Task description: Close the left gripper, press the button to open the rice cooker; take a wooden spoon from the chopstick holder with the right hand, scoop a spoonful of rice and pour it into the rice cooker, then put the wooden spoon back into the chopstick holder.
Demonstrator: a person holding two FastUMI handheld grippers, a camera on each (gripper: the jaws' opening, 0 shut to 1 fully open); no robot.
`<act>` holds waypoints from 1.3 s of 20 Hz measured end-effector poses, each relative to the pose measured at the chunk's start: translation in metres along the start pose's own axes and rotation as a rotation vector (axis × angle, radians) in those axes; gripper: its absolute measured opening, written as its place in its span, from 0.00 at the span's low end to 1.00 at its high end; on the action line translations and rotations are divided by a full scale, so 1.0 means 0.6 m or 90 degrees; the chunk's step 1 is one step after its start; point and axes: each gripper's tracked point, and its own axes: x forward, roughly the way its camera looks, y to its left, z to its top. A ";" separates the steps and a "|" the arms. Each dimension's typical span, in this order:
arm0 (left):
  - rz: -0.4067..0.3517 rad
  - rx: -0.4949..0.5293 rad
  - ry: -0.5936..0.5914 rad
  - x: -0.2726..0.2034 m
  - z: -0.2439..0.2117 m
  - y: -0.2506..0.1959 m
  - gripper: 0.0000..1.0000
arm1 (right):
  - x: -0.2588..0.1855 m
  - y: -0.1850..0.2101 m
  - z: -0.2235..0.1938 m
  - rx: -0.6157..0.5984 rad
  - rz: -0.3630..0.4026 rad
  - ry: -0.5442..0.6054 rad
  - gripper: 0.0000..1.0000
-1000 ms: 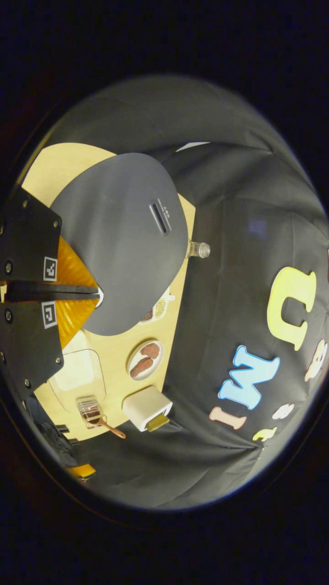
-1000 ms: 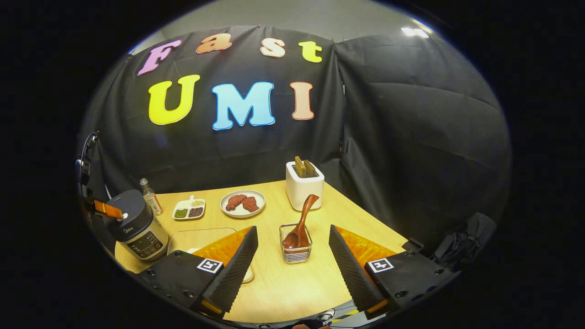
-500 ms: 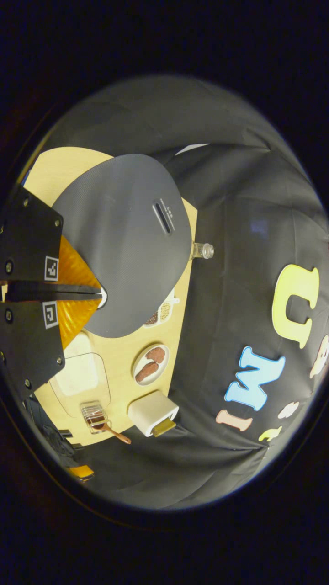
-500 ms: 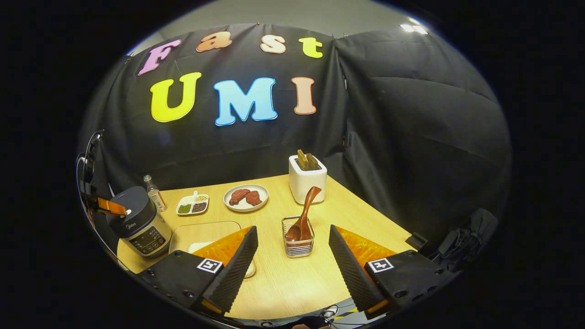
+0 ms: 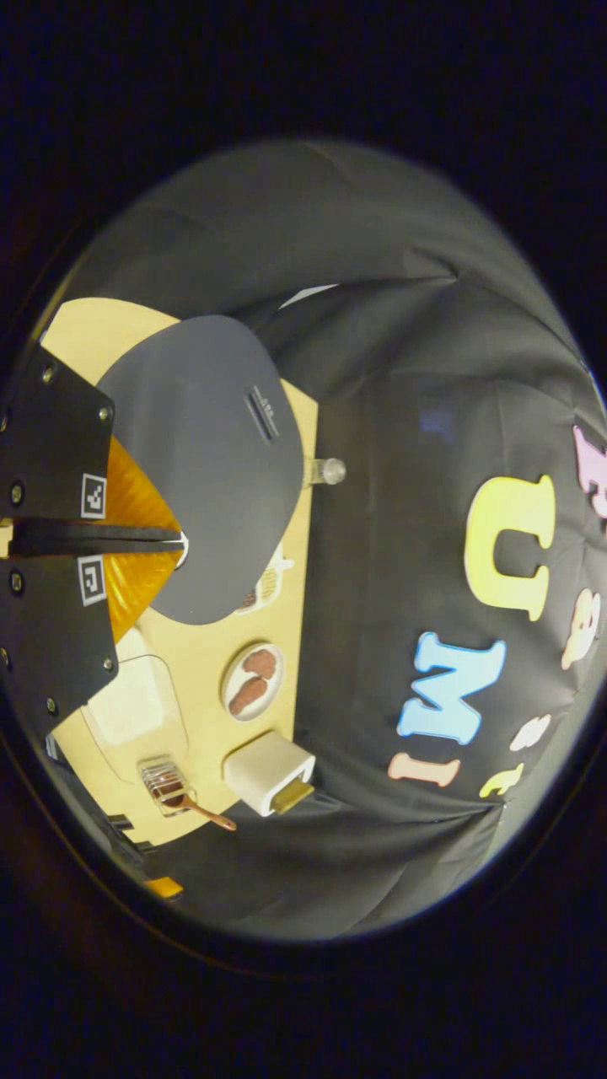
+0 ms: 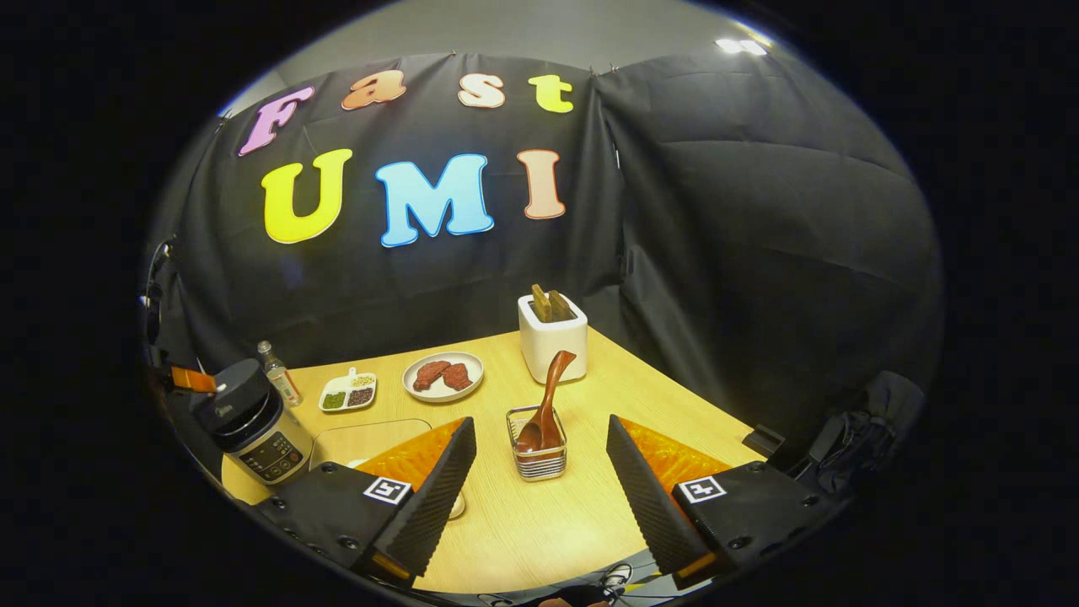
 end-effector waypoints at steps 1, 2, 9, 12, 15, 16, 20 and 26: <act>0.014 0.006 -0.035 -0.015 0.023 0.005 0.02 | 0.001 0.000 0.000 -0.003 0.002 0.001 0.99; 0.033 0.015 -0.074 -0.034 0.051 0.012 0.02 | 0.002 0.000 -0.001 -0.006 0.004 0.001 0.99; 0.082 0.019 -0.283 -0.180 0.167 0.007 0.01 | 0.044 0.014 0.027 -0.019 0.043 0.006 0.99; 0.102 -0.004 -0.275 -0.200 0.139 0.009 0.01 | 0.087 0.015 0.049 -0.009 0.064 0.015 0.99; 0.131 -0.033 -0.259 -0.210 0.106 0.016 0.18 | 0.131 0.011 0.071 -0.005 0.078 0.024 0.99; 0.140 -0.041 -0.263 -0.219 0.103 0.017 0.37 | 0.146 0.008 0.078 -0.006 0.083 0.026 0.99; 0.212 -0.036 -0.283 -0.252 0.088 0.026 0.92 | 0.210 -0.009 0.090 -0.008 0.089 0.041 0.94; 0.268 -0.038 -0.257 -0.266 0.061 -0.003 0.92 | 0.312 -0.009 0.072 0.021 0.113 0.102 0.98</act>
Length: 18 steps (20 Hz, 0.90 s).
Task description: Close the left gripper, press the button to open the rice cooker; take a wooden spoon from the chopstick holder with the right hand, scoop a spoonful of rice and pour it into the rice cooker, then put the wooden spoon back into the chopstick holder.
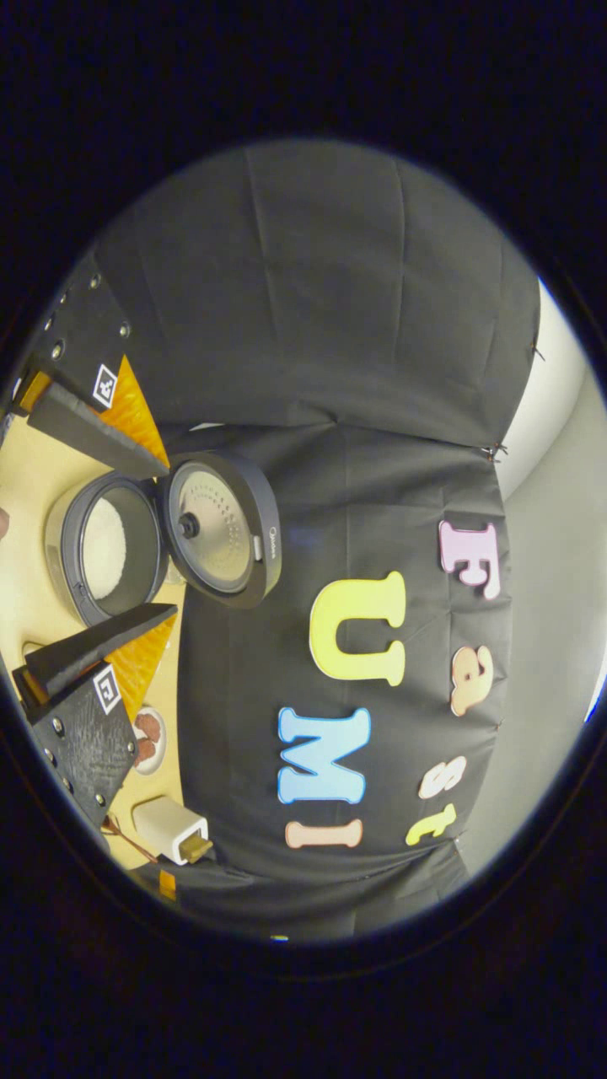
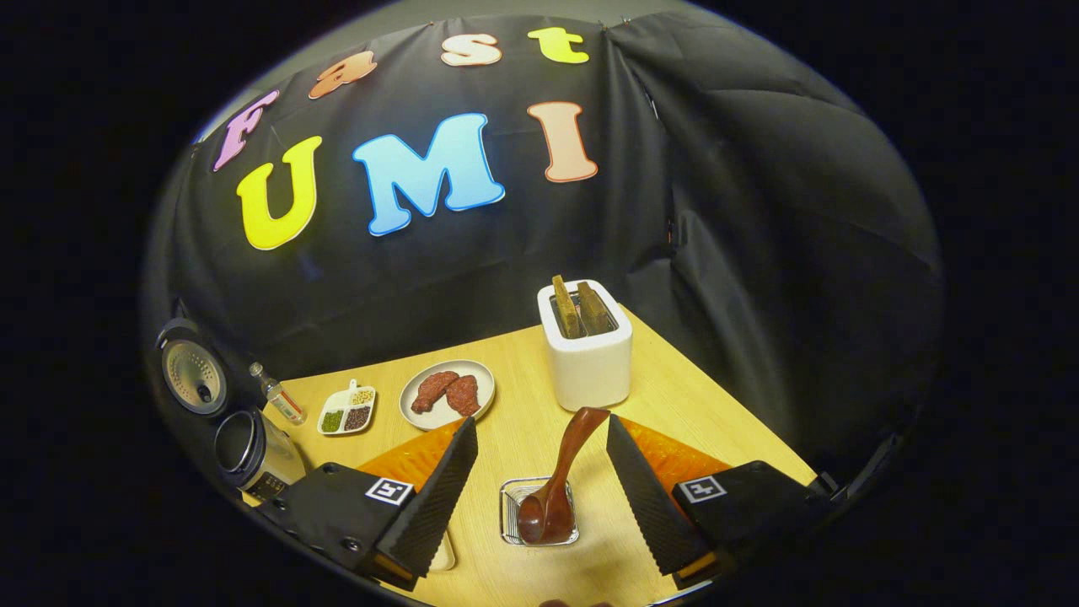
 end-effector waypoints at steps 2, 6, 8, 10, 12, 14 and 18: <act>0.012 0.003 0.008 -0.013 -0.003 -0.012 0.92 | 0.034 -0.009 -0.008 -0.010 0.001 0.017 0.98; 0.048 0.034 0.025 -0.044 -0.016 -0.027 0.94 | 0.089 -0.028 -0.036 0.006 0.004 0.071 0.99; 0.067 0.033 0.040 -0.062 -0.023 -0.032 0.92 | 0.114 -0.038 -0.047 0.018 0.005 0.092 0.98; 0.081 0.012 0.050 -0.084 -0.030 -0.042 0.92 | 0.134 -0.046 -0.066 0.022 0.013 0.118 0.98; 0.099 0.003 0.068 -0.103 -0.052 -0.046 0.92 | 0.155 -0.055 -0.094 0.028 0.017 0.161 0.98; 0.118 0.006 0.087 -0.126 -0.075 -0.047 0.94 | 0.171 -0.048 -0.119 0.048 0.039 0.196 0.98; 0.147 0.007 0.118 -0.170 -0.117 -0.051 0.92 | 0.200 -0.021 -0.163 0.058 0.086 0.252 0.98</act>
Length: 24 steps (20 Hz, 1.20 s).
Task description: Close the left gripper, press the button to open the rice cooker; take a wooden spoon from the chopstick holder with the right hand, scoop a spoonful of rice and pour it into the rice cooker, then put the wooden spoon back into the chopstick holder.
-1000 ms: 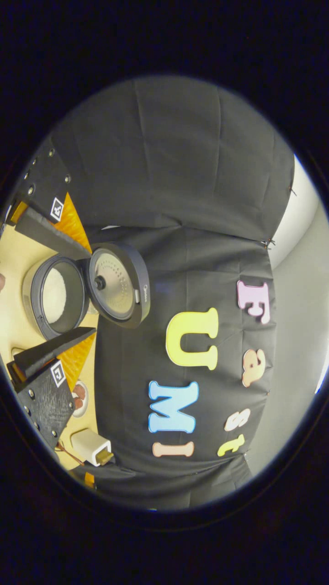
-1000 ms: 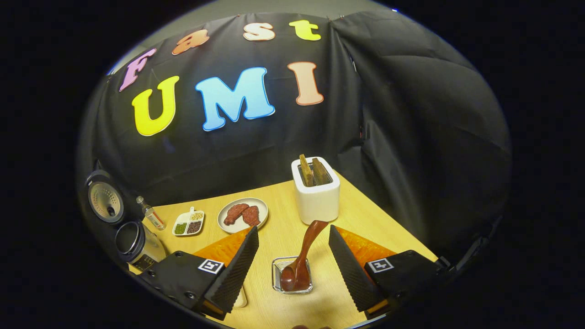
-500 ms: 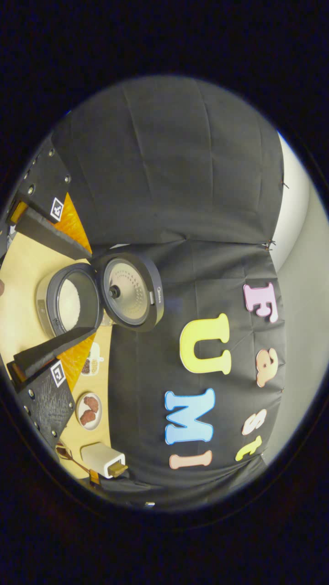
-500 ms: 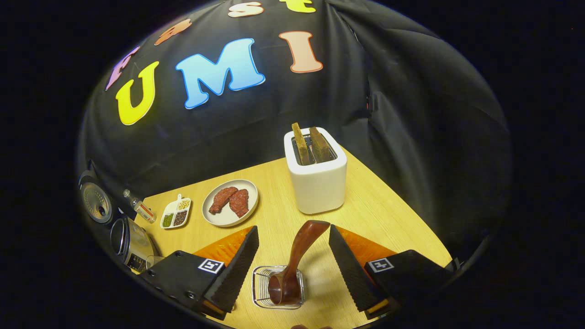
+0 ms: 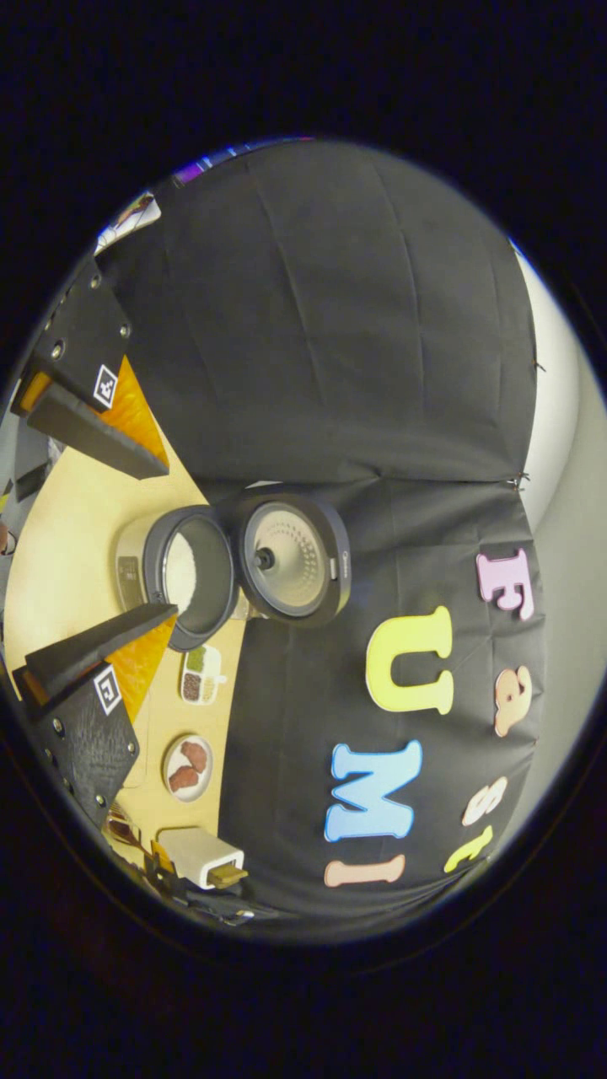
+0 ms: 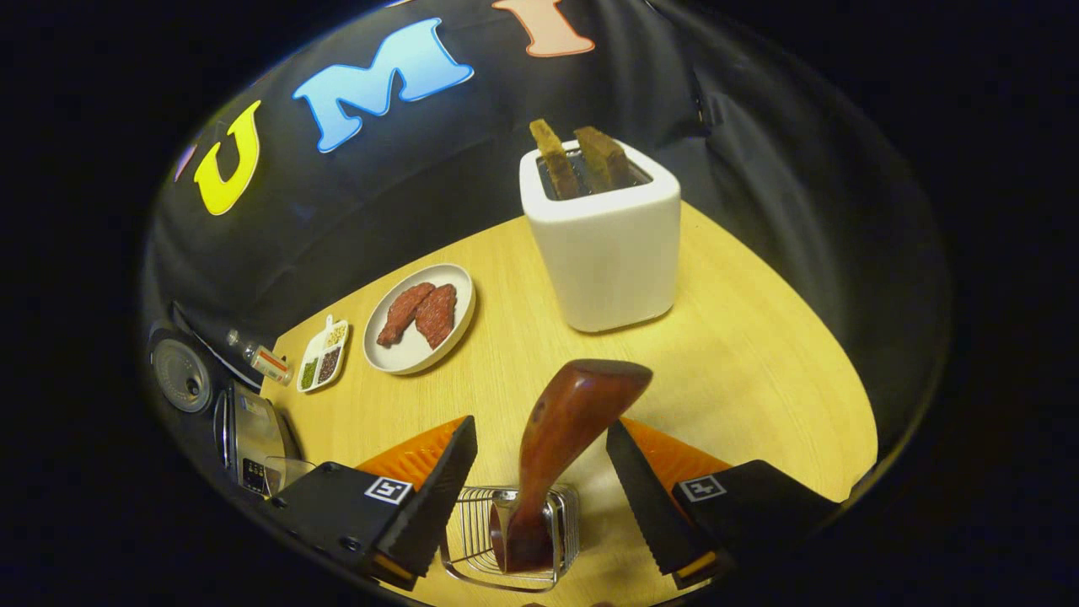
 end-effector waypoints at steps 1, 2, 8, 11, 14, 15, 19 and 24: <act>0.005 -0.002 0.009 -0.011 -0.013 0.002 0.94 | 0.009 0.006 0.000 0.001 0.012 0.005 0.94; 0.009 -0.006 0.017 -0.020 -0.026 0.001 0.92 | 0.018 0.012 -0.001 0.002 0.024 0.011 0.93; 0.013 -0.019 0.046 -0.045 -0.070 -0.010 0.96 | 0.031 0.032 -0.009 0.043 0.066 0.048 0.44; -0.002 -0.017 0.048 -0.044 -0.073 -0.022 0.92 | 0.008 0.016 0.006 0.049 0.040 0.016 0.21; -0.019 -0.013 0.044 -0.036 -0.066 -0.030 0.94 | -0.041 0.031 0.039 0.040 0.061 -0.052 0.18; -0.026 -0.011 0.042 -0.032 -0.064 -0.032 0.94 | -0.054 0.036 0.048 0.030 0.062 -0.069 0.15; -0.055 -0.008 0.041 -0.010 -0.065 -0.031 0.92 | -0.108 0.057 0.085 -0.029 0.059 -0.138 0.18; -0.098 -0.028 0.047 0.040 -0.064 -0.007 0.94 | -0.165 0.107 0.111 -0.044 0.056 -0.194 0.16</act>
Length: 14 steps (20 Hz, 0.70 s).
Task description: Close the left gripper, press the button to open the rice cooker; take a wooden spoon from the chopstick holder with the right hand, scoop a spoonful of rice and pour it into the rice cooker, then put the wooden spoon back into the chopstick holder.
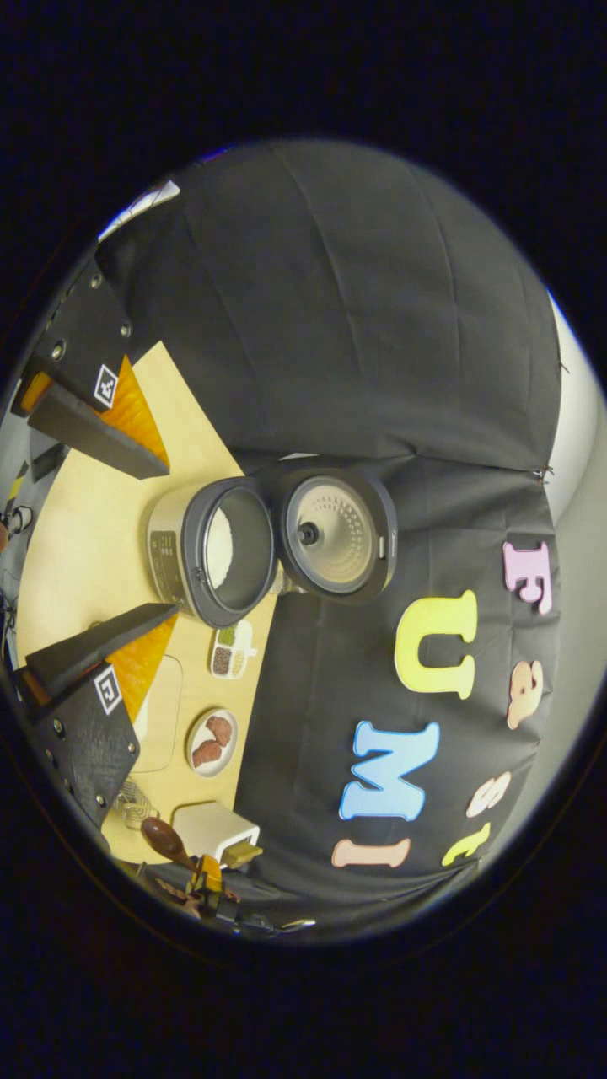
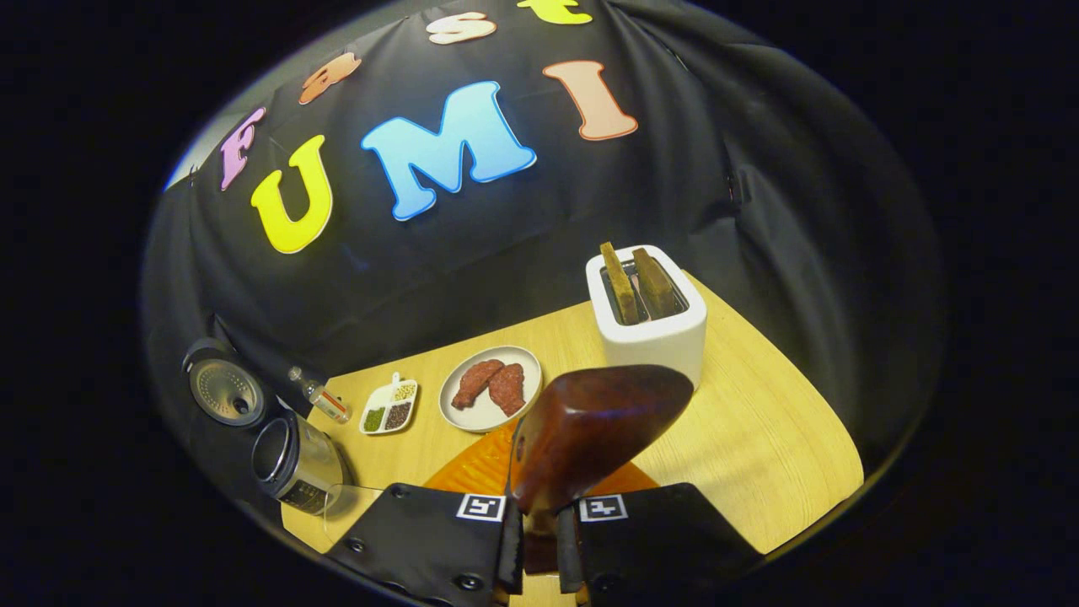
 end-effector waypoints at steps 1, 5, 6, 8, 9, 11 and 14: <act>-0.009 0.001 -0.003 0.013 0.004 0.010 0.94 | -0.007 0.010 0.007 -0.005 -0.004 -0.009 0.15; -0.028 0.006 -0.018 0.054 0.018 0.074 0.94 | -0.040 0.072 0.033 -0.022 0.001 -0.045 0.18; -0.032 0.000 -0.017 0.064 0.019 0.091 0.94 | -0.050 0.091 0.041 -0.026 0.005 -0.056 0.16; -0.042 -0.017 -0.010 0.083 0.015 0.121 0.95 | -0.063 0.121 0.043 -0.035 0.002 -0.064 0.16; -0.058 -0.028 -0.002 0.094 0.006 0.126 0.94 | -0.068 0.142 0.043 -0.037 0.007 -0.069 0.17; -0.083 -0.037 0.012 0.113 -0.010 0.138 0.94 | -0.075 0.182 0.035 -0.043 0.016 -0.070 0.18; -0.114 -0.022 0.008 0.129 -0.020 0.154 0.95 | -0.081 0.246 0.007 -0.069 0.039 -0.060 0.17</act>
